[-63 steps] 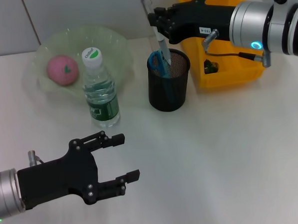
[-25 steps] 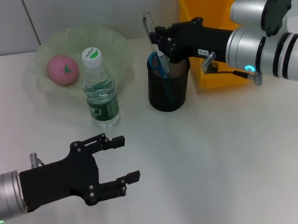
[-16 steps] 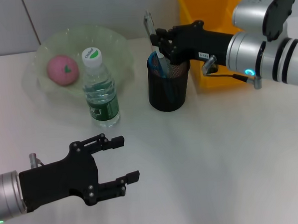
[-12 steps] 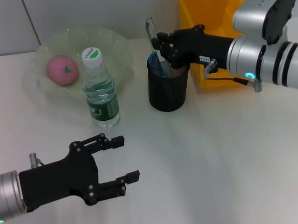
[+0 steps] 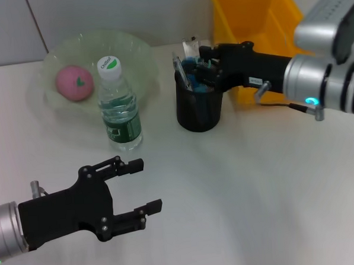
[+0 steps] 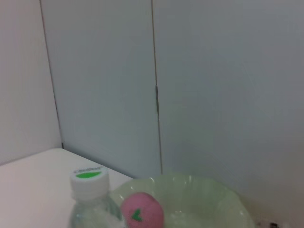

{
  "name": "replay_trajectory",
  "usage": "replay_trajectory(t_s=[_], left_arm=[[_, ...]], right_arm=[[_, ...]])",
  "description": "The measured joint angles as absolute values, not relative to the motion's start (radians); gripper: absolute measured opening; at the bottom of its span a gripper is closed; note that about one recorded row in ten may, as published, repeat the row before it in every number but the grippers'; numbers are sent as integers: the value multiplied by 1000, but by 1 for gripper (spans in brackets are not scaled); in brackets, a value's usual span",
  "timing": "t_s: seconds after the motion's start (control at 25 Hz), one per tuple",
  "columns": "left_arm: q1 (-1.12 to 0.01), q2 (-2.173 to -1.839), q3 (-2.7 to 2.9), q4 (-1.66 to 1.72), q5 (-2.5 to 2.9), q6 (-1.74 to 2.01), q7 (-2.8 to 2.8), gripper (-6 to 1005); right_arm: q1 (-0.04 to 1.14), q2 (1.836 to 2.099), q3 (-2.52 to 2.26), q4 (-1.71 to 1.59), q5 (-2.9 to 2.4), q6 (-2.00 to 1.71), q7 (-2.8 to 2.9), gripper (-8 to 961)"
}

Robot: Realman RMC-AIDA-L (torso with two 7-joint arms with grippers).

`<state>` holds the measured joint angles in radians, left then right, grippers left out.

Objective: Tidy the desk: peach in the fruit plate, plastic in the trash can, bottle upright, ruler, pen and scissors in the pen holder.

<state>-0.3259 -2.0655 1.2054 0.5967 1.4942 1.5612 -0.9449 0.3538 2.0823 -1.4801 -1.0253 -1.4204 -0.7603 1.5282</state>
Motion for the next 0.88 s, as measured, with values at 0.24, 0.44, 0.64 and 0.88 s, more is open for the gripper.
replay_trajectory(t_s=[0.24,0.44,0.64,0.88], left_arm=[[-315,-2062,1158,597,1494,1612,-967,765],[-298,-2059,1118,597,1500,1676,-973,765],[-293,-2059,1118,597,1502,1702,-980,765],[-297,-2057,1128,597,1503,1704,-988,765]], right_arm=[[272,2076,-1224,-1088,-1379,-1179,1541,429],[264,2028,-885,-948,-1461,-1588,1492,735],[255,1996,-718,-810,-1481,-1766,1402,820],[275,2034,-720,-856,-1670,-1780,1360,819]])
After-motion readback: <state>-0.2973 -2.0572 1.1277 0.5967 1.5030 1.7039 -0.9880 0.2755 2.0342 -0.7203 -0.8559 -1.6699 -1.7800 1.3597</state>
